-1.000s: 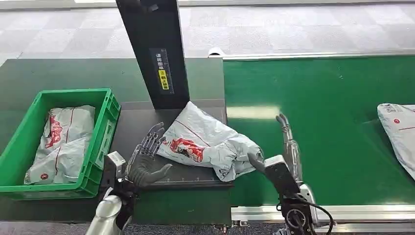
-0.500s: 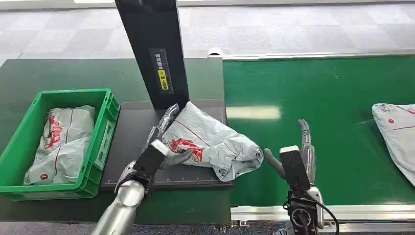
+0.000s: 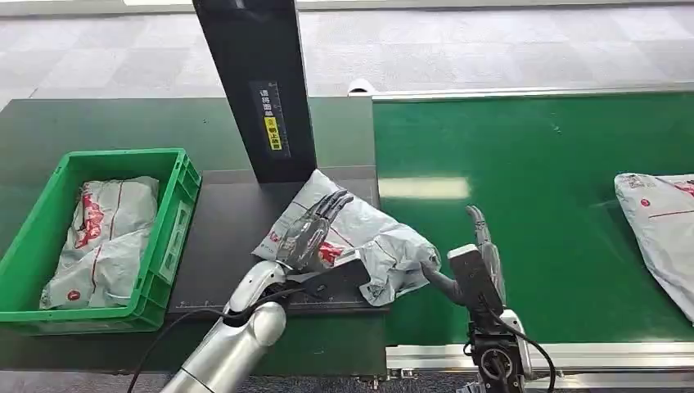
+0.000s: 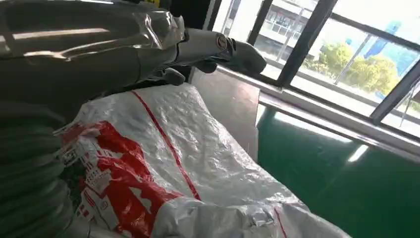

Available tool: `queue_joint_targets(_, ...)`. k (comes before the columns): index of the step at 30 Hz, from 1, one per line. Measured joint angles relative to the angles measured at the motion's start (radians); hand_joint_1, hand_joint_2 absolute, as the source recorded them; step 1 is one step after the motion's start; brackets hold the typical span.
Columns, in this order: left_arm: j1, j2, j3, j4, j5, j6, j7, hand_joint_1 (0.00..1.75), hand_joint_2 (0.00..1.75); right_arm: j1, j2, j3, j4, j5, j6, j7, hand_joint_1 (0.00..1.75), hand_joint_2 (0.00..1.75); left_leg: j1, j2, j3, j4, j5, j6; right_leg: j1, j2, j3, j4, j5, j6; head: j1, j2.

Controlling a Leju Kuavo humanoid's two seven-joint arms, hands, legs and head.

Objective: Moved the parcel from conveyor to table for the left to box.

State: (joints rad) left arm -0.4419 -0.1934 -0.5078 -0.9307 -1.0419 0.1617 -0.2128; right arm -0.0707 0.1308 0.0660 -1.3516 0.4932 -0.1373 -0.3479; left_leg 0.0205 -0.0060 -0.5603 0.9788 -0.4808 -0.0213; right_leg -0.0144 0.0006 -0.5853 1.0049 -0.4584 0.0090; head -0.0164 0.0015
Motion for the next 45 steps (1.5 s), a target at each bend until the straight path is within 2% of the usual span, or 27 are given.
queue_joint_targets(7,-0.034,-0.033,-0.026,0.173,-0.001,-0.185,-0.032,0.0,1.75,-0.015,0.007,0.006,0.013,0.0,0.011,-0.005,0.0,1.75,0.0,0.0,0.0,0.0,0.0,0.0,0.0,0.0,0.0,0.0,0.0,0.0,0.0,0.0)
queue_joint_targets(14,-0.088,-0.048,-0.045,0.279,-0.006,-0.194,-0.011,0.0,1.75,-0.025,0.011,0.011,0.028,0.0,0.014,-0.006,0.0,1.75,0.0,-0.001,0.004,0.0,0.0,0.0,0.0,-0.001,0.005,0.0,0.0,0.0,0.0,0.0)
queue_joint_targets(25,-0.11,-0.055,-0.051,0.317,-0.006,-0.196,-0.001,0.02,1.75,-0.028,0.012,0.011,0.035,0.0,0.014,-0.002,0.0,1.75,0.0,-0.001,0.009,0.0,0.0,0.0,0.0,-0.001,0.011,0.0,0.0,0.0,0.0,0.0)
queue_joint_targets(26,-0.111,-0.056,-0.051,0.318,-0.006,-0.197,0.002,0.49,1.75,-0.028,0.013,0.011,0.035,0.0,0.014,-0.001,0.0,1.75,0.0,-0.001,0.009,0.0,0.0,0.0,0.0,-0.001,0.011,0.0,0.0,0.0,0.0,0.0)
queue_joint_targets(27,-0.111,-0.056,-0.051,0.319,-0.006,-0.2,0.004,1.43,1.75,-0.028,0.013,0.011,0.035,0.0,0.015,0.002,0.0,1.75,0.0,-0.001,0.009,0.0,0.0,0.0,0.0,-0.001,0.011,0.0,0.0,0.0,0.0,0.0)
queue_joint_targets(29,-0.112,-0.056,-0.051,0.32,-0.009,-0.202,0.004,1.71,1.75,-0.028,0.014,0.011,0.035,0.0,0.018,0.002,0.0,1.75,0.0,-0.001,0.009,0.0,0.0,0.0,0.0,-0.001,0.011,0.0,0.0,0.0,0.0,0.0)
queue_joint_targets(36,-0.102,-0.055,-0.06,0.318,-0.055,-0.117,-0.006,1.75,1.75,-0.007,0.014,0.01,0.034,-0.001,0.02,0.004,0.0,1.75,0.0,-0.001,0.009,0.0,0.0,0.0,0.0,-0.001,0.011,0.0,0.0,0.0,0.0,0.0)
queue_joint_targets(45,-0.095,-0.055,-0.058,0.295,-0.037,-0.087,-0.002,1.75,1.75,-0.002,0.014,0.008,0.029,-0.005,0.023,0.004,0.0,1.75,0.0,-0.001,0.009,0.0,0.0,0.0,0.0,-0.001,0.011,0.0,0.0,0.0,0.0,0.0)
